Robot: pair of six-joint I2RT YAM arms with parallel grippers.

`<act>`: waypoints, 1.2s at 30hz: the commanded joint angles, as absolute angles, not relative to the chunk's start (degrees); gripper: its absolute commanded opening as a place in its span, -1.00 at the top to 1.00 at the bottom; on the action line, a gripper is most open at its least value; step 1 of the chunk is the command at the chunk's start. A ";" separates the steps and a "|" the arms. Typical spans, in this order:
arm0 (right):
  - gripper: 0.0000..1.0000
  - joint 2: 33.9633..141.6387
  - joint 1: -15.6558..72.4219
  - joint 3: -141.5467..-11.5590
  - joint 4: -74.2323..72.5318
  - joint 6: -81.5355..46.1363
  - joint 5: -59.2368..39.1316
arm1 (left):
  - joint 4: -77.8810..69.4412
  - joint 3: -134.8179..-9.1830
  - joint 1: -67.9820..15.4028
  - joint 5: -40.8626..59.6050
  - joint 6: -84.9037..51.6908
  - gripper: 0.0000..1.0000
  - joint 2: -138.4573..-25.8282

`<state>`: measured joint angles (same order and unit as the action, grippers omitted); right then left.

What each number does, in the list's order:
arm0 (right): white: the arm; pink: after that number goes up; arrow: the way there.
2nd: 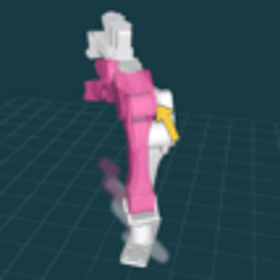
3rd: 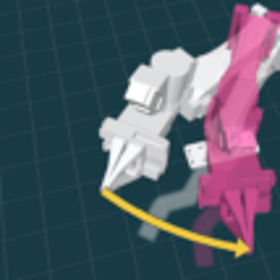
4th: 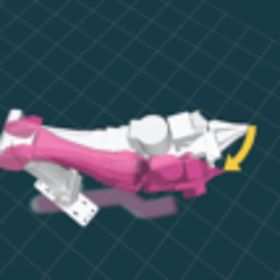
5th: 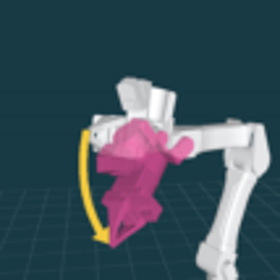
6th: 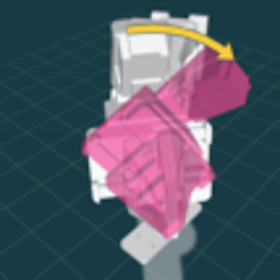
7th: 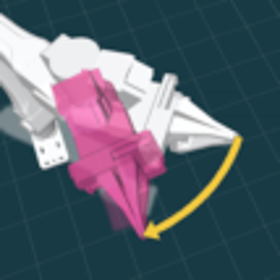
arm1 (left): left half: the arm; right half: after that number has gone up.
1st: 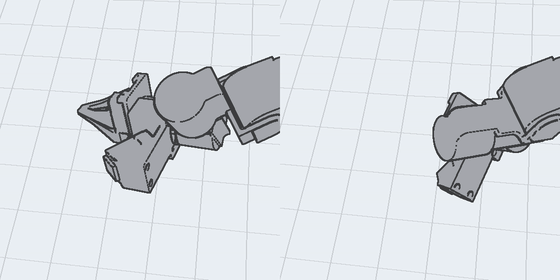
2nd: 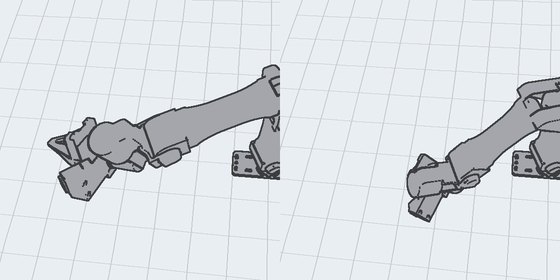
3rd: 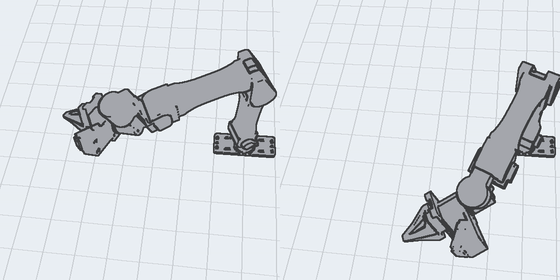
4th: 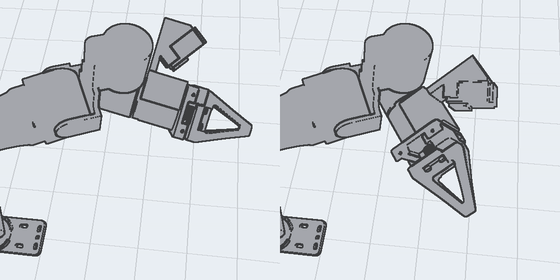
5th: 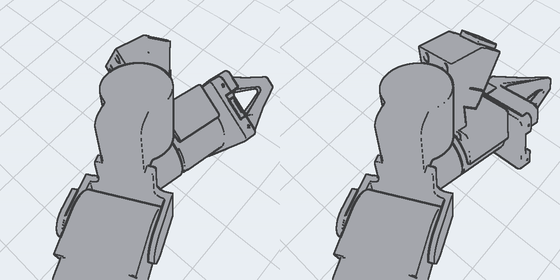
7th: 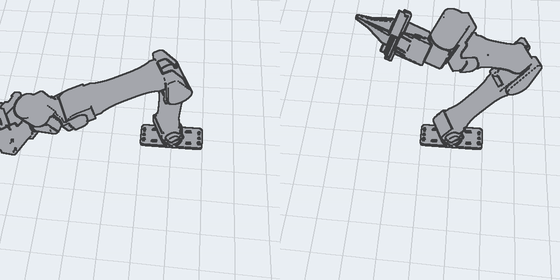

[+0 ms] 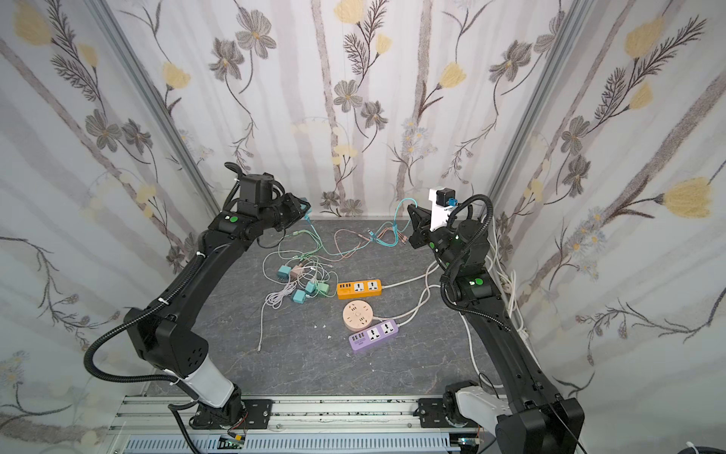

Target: Insert the plug

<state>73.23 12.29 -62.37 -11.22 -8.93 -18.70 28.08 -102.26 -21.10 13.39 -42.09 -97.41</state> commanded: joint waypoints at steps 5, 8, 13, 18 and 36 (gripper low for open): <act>1.00 70.47 6.33 -58.52 -8.09 -9.37 -15.00 | 23.76 -101.03 -30.05 13.68 -46.66 1.00 -101.64; 1.00 69.25 3.22 -55.50 -5.94 -8.13 -13.61 | 23.57 -100.45 -34.42 11.95 -47.69 1.00 -104.10; 1.00 66.10 0.22 -48.05 -0.78 -6.16 -10.15 | 22.74 -101.32 -38.61 10.81 -49.16 1.00 -108.96; 0.98 65.49 -1.32 -44.89 1.53 -5.27 -10.49 | 25.09 -109.87 -38.53 13.68 -47.88 1.00 -116.42; -0.66 85.92 -1.81 -61.70 4.67 -3.62 -9.65 | 32.85 -125.59 -33.36 14.08 -42.86 1.00 -124.13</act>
